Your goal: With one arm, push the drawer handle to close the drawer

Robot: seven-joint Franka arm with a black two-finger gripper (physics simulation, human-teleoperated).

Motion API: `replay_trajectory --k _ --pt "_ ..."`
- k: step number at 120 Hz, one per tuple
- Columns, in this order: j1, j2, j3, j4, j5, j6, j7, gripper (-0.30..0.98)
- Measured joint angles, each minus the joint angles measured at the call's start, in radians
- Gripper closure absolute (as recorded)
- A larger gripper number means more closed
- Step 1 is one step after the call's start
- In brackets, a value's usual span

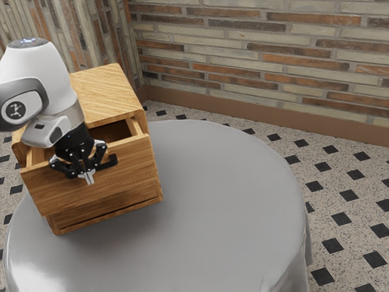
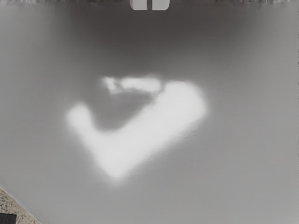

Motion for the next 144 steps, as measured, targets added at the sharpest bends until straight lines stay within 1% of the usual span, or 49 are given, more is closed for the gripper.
replay_trajectory --k 7,23,35,56,67,80,99,109,122,126,130,134,136,144 --pt "-0.025 0.001 0.036 0.006 0.018 0.002 0.002 0.79" --pt "-0.047 0.002 0.077 0.021 0.053 0.008 0.006 0.78" --pt "-0.089 0.002 0.145 0.035 0.083 0.01 0.009 0.79" --pt "-0.112 0.005 0.173 0.068 0.117 0.013 0.014 0.79" --pt "-0.18 0.007 0.269 0.08 0.143 0.014 0.015 0.79" --pt "-0.227 0.008 0.338 0.091 0.172 0.018 0.017 0.79" --pt "-0.304 0.008 0.404 0.125 0.203 0.021 0.019 0.79" --pt "-0.32 0.008 0.418 0.13 0.212 0.022 0.02 0.79" --pt "-0.324 0.024 0.417 0.13 0.21 0.022 0.02 0.79" --pt "-0.323 0.037 0.412 0.13 0.191 0.02 0.02 0.79" --pt "-0.319 0.057 0.383 0.128 0.153 0.016 0.019 0.79" --pt "-0.306 0.074 0.332 0.131 0.111 0.007 0.014 0.79" --pt "-0.277 0.08 0.284 0.137 0.085 -0.001 0.01 0.79" --pt "-0.107 0.097 0.087 0.183 -0.016 -0.053 -0.026 0.79"
